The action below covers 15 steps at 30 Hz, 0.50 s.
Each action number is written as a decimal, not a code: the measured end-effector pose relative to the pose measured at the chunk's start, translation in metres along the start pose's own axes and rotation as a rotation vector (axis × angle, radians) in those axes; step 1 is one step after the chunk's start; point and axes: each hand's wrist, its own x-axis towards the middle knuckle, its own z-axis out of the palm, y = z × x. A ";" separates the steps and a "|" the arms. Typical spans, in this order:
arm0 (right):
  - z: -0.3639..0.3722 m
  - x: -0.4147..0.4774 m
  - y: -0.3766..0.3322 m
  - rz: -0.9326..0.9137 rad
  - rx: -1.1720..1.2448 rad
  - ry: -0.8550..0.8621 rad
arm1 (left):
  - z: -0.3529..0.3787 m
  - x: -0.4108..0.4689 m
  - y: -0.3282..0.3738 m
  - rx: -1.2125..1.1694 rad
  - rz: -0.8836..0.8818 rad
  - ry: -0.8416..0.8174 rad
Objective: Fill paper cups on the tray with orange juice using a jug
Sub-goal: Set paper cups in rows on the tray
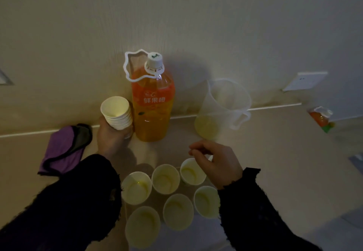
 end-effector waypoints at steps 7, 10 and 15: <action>0.002 -0.007 -0.005 -0.007 0.037 -0.063 | -0.007 -0.029 0.027 0.031 0.014 0.122; 0.004 -0.007 -0.012 -0.054 0.049 -0.085 | -0.022 -0.040 0.038 0.029 0.032 0.209; 0.008 -0.007 -0.039 -0.125 0.121 -0.089 | -0.045 -0.082 0.082 -0.025 0.208 0.346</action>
